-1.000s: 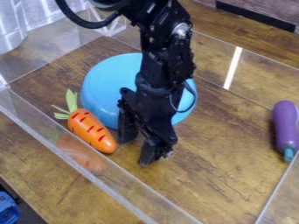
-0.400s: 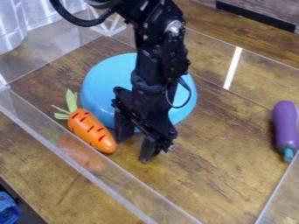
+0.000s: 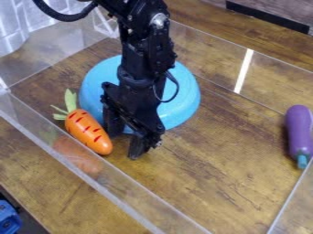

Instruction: Move the carrot to the left side

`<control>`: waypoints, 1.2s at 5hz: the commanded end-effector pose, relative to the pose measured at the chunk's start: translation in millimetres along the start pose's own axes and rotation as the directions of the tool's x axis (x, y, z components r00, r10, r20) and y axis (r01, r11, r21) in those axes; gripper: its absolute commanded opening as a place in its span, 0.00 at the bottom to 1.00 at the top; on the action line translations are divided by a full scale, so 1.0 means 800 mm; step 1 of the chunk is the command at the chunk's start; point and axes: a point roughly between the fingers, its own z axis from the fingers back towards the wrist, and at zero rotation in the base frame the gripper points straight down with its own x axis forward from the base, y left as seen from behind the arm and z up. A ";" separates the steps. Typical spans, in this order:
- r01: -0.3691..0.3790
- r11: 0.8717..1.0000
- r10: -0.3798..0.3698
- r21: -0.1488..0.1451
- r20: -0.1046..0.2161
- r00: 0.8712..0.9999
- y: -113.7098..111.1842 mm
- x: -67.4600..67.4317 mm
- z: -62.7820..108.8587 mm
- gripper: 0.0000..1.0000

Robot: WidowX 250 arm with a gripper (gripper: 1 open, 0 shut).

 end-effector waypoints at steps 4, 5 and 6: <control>0.130 0.991 -0.130 0.007 0.060 0.990 0.004 0.002 0.027 0.00; 0.200 0.980 -0.200 0.008 0.068 0.977 0.004 -0.001 0.025 0.00; 0.210 0.978 -0.210 0.008 0.068 0.975 0.006 -0.006 0.021 0.00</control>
